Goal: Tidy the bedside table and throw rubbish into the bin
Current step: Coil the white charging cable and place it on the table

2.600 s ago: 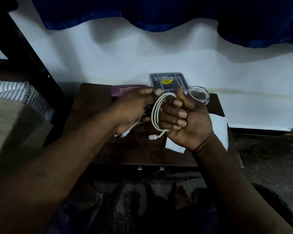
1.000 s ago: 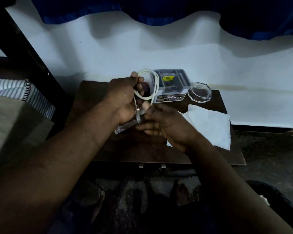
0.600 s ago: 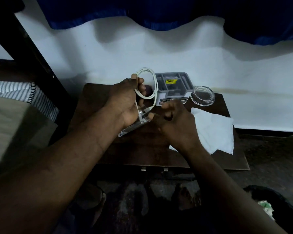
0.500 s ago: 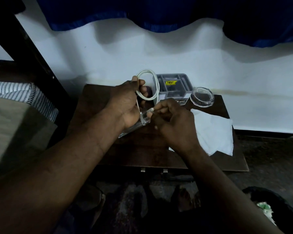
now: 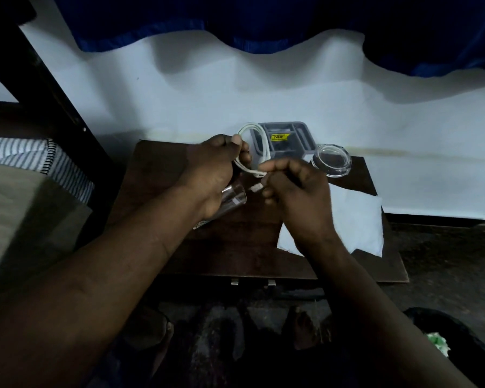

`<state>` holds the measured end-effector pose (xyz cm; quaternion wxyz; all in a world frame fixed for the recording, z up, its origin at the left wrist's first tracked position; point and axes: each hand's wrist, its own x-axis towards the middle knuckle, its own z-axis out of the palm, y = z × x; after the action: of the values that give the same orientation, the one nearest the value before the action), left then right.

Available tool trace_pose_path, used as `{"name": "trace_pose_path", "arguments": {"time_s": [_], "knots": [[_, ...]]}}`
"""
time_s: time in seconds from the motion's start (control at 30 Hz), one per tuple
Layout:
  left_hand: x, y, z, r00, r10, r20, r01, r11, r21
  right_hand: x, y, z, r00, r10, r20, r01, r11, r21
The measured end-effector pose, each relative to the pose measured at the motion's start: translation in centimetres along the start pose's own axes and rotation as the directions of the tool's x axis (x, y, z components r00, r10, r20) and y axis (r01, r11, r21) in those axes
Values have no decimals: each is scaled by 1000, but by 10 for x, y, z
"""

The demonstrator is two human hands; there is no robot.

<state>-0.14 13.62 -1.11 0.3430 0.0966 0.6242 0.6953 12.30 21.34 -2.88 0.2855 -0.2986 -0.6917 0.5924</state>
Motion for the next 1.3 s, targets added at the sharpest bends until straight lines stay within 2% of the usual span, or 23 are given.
{"name": "trace_pose_path", "arguments": {"time_s": [0.1,0.2,0.4,0.5,0.57,0.63,0.7,0.73,0.8,0.83,0.9,1.07,1.3], "knots": [[-1,-4,1,998,22,65,-30,993,118,5,1,-4,988,-78,-131,78,997,-6],[-4,-2,1,991,-27,129,16,996,84,11,6,-7,976,-84,-203,85,996,-6],[-6,-4,3,985,-47,164,34,996,78,18,10,-13,949,-234,-210,189,958,-214],[-6,-4,1,979,-60,194,46,996,74,20,14,-17,912,-347,-218,259,901,-348],[-6,-3,0,976,-60,208,47,997,63,24,19,-19,899,-369,-235,252,877,-410],[-7,-2,0,974,-60,218,47,997,65,26,19,-22,949,-220,-228,154,949,-274],[-7,-1,-1,969,-71,237,54,996,76,28,17,-26,994,19,-105,-27,997,-78],[-7,-1,-2,965,-78,251,60,995,80,28,15,-28,993,117,7,-117,993,6],[-7,0,-3,957,-85,279,62,994,91,25,11,-29,942,253,220,-293,941,170],[-7,1,-3,954,-85,287,58,993,103,23,10,-29,920,286,268,-348,912,219],[-6,2,-4,954,-83,289,49,991,126,21,8,-26,924,292,248,-353,900,255],[-2,2,-7,948,-97,303,64,991,118,19,7,-17,964,250,90,-263,941,212],[-5,1,-8,935,-47,353,-48,966,255,21,15,-12,973,227,-35,-223,970,95]]}}
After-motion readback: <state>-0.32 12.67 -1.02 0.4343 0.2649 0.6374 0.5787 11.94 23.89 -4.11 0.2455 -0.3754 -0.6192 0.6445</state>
